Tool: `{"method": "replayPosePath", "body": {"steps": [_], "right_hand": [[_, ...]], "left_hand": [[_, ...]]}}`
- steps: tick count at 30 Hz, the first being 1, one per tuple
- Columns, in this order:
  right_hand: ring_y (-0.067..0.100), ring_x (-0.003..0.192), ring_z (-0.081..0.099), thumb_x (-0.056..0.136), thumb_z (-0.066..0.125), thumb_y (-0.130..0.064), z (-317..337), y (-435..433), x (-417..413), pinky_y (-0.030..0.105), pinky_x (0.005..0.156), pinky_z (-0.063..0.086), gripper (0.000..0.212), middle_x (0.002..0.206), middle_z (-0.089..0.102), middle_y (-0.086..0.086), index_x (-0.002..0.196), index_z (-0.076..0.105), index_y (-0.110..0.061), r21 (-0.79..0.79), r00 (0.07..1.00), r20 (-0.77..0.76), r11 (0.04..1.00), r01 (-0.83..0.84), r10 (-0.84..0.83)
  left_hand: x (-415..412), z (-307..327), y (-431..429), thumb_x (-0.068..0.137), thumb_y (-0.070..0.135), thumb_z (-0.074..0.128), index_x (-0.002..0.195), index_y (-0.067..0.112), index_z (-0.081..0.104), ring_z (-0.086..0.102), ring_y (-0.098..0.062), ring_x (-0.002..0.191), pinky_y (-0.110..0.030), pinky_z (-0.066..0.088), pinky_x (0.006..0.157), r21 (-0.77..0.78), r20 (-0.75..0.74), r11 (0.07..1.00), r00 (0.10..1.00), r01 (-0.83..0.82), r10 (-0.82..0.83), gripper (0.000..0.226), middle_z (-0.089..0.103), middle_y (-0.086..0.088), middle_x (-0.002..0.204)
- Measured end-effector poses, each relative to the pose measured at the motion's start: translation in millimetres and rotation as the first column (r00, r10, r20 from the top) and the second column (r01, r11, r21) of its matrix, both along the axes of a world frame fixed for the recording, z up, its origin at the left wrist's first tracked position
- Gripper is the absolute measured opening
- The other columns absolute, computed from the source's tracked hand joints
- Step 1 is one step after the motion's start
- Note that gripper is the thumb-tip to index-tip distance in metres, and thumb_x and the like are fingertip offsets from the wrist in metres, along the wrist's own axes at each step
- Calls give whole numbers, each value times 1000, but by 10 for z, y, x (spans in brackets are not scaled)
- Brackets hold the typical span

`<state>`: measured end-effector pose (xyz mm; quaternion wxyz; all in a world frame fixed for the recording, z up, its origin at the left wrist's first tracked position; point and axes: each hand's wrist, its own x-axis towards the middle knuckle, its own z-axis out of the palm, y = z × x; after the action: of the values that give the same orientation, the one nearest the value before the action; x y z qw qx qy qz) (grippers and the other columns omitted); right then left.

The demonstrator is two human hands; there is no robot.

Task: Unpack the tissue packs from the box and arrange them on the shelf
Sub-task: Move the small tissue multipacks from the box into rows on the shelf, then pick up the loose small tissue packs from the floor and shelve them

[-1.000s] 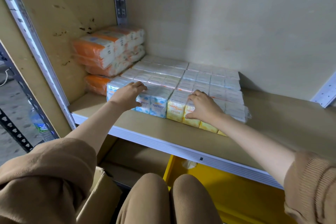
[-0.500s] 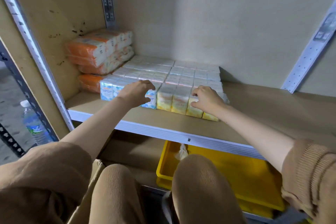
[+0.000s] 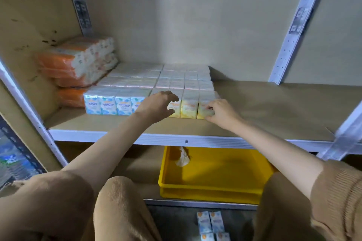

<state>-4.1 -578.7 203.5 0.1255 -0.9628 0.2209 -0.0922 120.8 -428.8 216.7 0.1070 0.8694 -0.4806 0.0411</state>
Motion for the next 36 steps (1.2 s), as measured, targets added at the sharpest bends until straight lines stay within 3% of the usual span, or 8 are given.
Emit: {"method": "replayPosePath", "body": {"steps": [5, 13, 22, 25, 29, 31, 33, 36], "right_hand": [[26, 117, 54, 88, 57, -16, -177, 6, -392, 32, 95, 42, 36, 125, 60, 13, 122, 59, -4, 69, 999, 36, 997, 31, -34], [20, 110, 59, 88, 59, -23, -1040, 31, -1085, 30, 92, 46, 33, 121, 65, 8, 118, 63, -10, 256, 989, -128, 961, 107, -76], [29, 97, 65, 88, 60, -18, -2453, -211, -1080, 35, 76, 50, 26, 103, 72, 19, 98, 71, 3, 443, 882, -426, 805, 396, -200], [28, 75, 65, 88, 57, -11, -2848, -320, -1002, 32, 56, 43, 27, 77, 67, 22, 73, 68, 8, 471, 841, -483, 736, 485, -245], [16, 48, 43, 90, 58, -12, -3370, -434, -924, 27, 52, 33, 36, 60, 52, 19, 56, 52, -1, 504, 793, -543, 648, 572, -277], [23, 73, 58, 91, 57, -19, -3602, -471, -906, 32, 68, 42, 26, 95, 64, 28, 88, 65, 5, 525, 773, -586, 614, 590, -242], [31, 114, 57, 92, 55, -18, -3814, -497, -921, 37, 92, 43, 39, 129, 56, 24, 123, 56, 5, 550, 765, -605, 578, 603, -222], [34, 122, 52, 91, 55, -13, -4137, -536, -948, 38, 100, 39, 39, 135, 52, 22, 126, 54, 5, 583, 737, -641, 487, 650, -216]], "left_hand": [[-468, -251, -72, 89, 21, 59, 127, 15, 55, 53, -21, 119, -33, 44, 96, -91, -177, 991, 977, 102, -117, 39, 57, -2, 132], [-1115, -1182, -164, 86, 22, 63, 119, 14, 62, 57, -18, 110, -28, 42, 96, 2, -480, 990, 868, 142, -124, 34, 63, -3, 122], [-1166, -2642, -494, 86, 18, 62, 119, 10, 62, 57, -25, 117, -31, 46, 95, 391, -652, 915, 731, 94, 203, 34, 62, -10, 126], [-1088, -3041, -570, 87, 12, 59, 117, 1, 62, 57, -28, 116, -30, 45, 85, 435, -682, 900, 662, 27, 310, 32, 62, -15, 125], [-1023, -3520, -685, 87, 10, 61, 112, -4, 64, 59, -29, 113, -26, 38, 76, 468, -713, 879, 548, -92, 437, 29, 64, -19, 121], [-992, -3766, -746, 88, 12, 60, 113, -2, 64, 60, -30, 112, -32, 46, 84, 496, -713, 858, 501, -135, 491, 29, 64, -18, 121], [-976, -4009, -795, 88, 15, 60, 114, -2, 63, 59, -30, 113, -35, 46, 96, 520, -704, 839, 475, -160, 528, 31, 63, -18, 123], [-981, -4434, -841, 93, 12, 53, 120, -4, 60, 53, -32, 122, -39, 41, 106, 573, -704, 806, 416, -148, 576, 32, 57, -20, 131]]}}
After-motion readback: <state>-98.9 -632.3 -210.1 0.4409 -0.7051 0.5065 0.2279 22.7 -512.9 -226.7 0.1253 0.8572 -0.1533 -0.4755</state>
